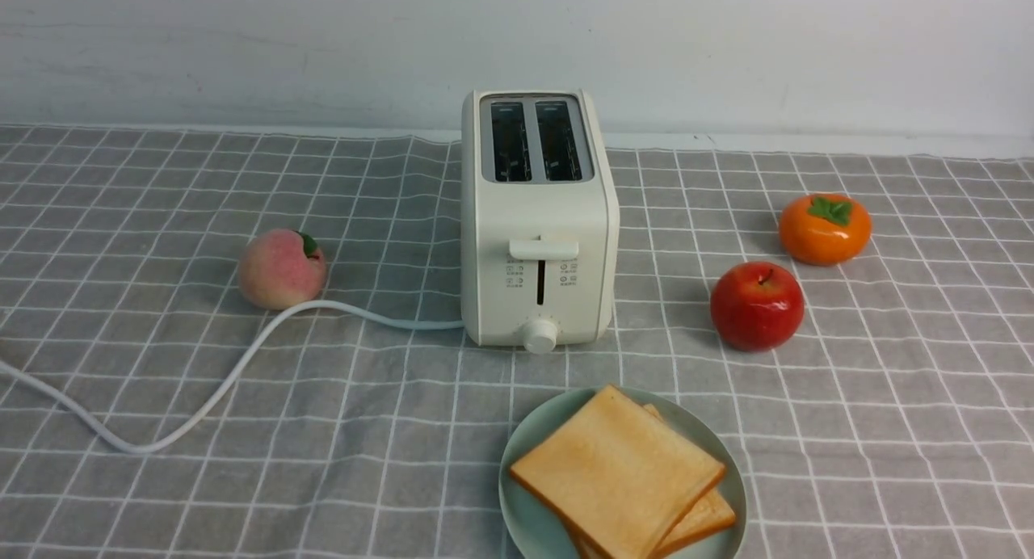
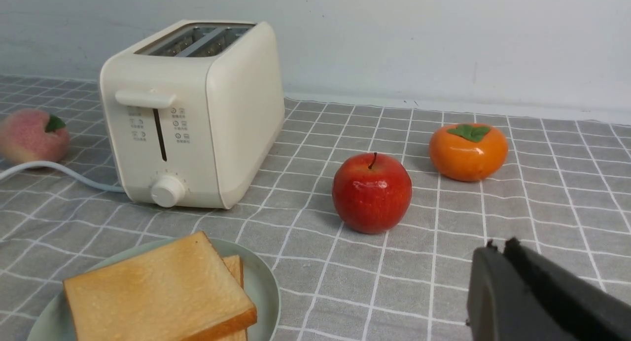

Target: Take toasted bread from bread machine on grey coffee table place on plate.

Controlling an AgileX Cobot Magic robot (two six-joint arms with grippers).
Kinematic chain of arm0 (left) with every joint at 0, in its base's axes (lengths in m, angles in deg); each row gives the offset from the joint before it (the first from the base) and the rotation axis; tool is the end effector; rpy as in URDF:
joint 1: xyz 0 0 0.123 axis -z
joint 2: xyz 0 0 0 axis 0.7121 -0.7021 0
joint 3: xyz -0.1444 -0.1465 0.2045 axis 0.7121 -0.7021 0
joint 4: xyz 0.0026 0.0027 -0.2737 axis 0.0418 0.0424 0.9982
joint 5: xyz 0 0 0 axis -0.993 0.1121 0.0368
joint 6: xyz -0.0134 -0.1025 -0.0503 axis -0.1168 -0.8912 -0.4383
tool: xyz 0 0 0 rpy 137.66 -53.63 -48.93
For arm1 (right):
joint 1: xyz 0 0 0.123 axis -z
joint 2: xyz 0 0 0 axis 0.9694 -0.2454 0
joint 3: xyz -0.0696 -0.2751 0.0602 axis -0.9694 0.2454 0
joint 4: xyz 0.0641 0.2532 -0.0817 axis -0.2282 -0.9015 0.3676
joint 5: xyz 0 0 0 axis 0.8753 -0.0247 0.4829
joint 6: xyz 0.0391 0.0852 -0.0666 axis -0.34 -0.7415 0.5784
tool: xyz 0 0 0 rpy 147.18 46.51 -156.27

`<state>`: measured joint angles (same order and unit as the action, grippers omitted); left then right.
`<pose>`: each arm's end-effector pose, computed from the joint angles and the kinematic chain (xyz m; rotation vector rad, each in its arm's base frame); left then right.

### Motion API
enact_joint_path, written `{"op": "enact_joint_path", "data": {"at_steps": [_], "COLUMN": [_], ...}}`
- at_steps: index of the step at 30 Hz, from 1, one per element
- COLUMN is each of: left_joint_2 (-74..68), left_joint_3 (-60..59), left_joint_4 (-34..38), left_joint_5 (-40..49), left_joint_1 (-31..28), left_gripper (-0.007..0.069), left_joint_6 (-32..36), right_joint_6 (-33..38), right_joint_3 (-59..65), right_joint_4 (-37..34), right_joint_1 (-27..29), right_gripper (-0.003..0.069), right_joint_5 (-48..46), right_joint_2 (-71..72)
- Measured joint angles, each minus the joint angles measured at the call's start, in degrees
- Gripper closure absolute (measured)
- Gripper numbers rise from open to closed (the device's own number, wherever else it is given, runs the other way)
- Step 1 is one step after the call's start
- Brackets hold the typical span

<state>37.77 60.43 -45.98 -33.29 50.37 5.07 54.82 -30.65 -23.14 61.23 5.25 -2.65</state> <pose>0.0884 -0.0004 0.1565 -0.1641 1.9670 -0.1317 0.1003 0.0228 0.2372 -0.1789 1.6466 0.1798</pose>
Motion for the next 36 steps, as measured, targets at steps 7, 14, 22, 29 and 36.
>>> {"op": "enact_joint_path", "data": {"at_steps": [7, 14, 22, 29, 36], "left_joint_2": [0.05, 0.05, 0.05, 0.05, 0.05], "left_joint_3": [-0.82, -0.82, -0.82, -0.82, -0.82], "left_joint_4": [-0.04, 0.00, 0.00, 0.00, 0.00], "left_joint_5": [-4.68, -4.83, -4.83, -4.87, -4.87], "left_joint_1": [-0.34, -0.34, -0.34, -0.34, -0.34], "left_gripper": [0.0638, 0.0638, 0.0638, 0.0638, 0.0636], "left_joint_6": [0.17, 0.17, 0.17, 0.17, 0.17], "right_joint_6": [0.00, 0.00, 0.00, 0.00, 0.00], "right_joint_3": [0.00, 0.00, 0.00, 0.00, 0.37], "right_joint_4": [0.00, 0.00, 0.00, 0.06, 1.42], "right_joint_1": [0.00, 0.00, 0.09, 11.11, 16.91], "right_gripper": [0.0627, 0.0624, 0.0616, 0.0606, 0.0603], "right_joint_5": [0.00, 0.00, -0.06, -0.05, -0.73], "right_joint_2": [0.05, 0.05, 0.05, 0.10, 1.37]}}
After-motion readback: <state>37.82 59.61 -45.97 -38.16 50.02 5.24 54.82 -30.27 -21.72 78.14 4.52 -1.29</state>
